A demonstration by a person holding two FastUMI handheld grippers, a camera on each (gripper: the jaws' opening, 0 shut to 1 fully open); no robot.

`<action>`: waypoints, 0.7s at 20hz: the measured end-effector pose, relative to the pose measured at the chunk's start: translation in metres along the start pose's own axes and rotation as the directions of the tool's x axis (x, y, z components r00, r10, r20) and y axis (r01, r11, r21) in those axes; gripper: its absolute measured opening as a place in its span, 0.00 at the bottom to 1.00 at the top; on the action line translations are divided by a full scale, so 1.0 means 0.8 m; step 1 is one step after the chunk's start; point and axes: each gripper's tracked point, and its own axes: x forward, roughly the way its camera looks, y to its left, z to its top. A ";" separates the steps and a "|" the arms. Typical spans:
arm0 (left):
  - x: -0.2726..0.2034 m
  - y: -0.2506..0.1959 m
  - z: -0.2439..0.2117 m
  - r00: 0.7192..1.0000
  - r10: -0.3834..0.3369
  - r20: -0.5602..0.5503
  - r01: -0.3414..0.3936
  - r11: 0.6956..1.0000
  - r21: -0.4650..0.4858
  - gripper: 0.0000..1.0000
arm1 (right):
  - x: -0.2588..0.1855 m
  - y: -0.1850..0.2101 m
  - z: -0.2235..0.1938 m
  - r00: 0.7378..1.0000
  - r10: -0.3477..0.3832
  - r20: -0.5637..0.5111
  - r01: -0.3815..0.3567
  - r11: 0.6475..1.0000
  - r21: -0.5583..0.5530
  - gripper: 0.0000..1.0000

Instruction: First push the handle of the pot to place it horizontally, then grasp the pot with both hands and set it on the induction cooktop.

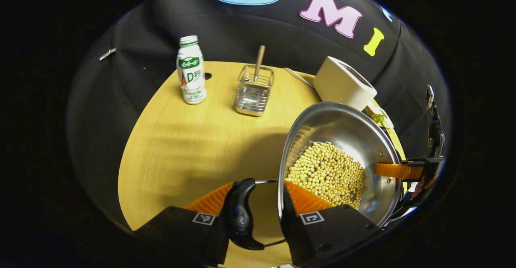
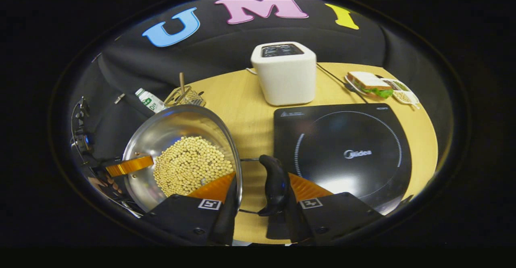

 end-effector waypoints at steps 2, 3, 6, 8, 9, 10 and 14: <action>0.002 -0.036 0.000 1.000 -0.009 -0.011 0.009 1.000 0.001 0.61 | -0.014 -0.034 0.003 1.000 -0.009 -0.005 0.009 1.000 0.008 0.55; 0.004 -0.055 -0.001 1.000 -0.014 -0.015 0.014 1.000 0.002 0.61 | -0.020 -0.052 0.005 1.000 -0.012 -0.010 0.012 1.000 0.017 0.55; 0.011 -0.107 0.008 1.000 -0.017 -0.012 0.017 1.000 0.013 0.61 | -0.037 -0.098 0.018 1.000 -0.017 -0.006 0.017 0.999 0.033 0.55; 0.018 -0.142 0.015 1.000 -0.026 -0.004 0.026 1.000 0.018 0.61 | -0.046 -0.129 0.032 1.000 -0.016 0.007 0.016 0.999 0.028 0.55; 0.023 -0.160 0.018 1.000 -0.028 -0.003 0.029 0.999 0.021 0.61 | -0.048 -0.145 0.037 1.000 -0.017 0.007 0.017 0.999 0.029 0.55; 0.028 -0.177 0.020 1.000 -0.030 -0.004 0.030 0.999 0.021 0.61 | -0.052 -0.162 0.042 1.000 -0.019 0.009 0.018 0.999 0.032 0.55; 0.053 -0.238 0.022 0.999 -0.038 -0.013 0.038 0.999 0.014 0.61 | -0.057 -0.224 0.054 1.000 -0.026 0.006 0.026 0.999 0.041 0.55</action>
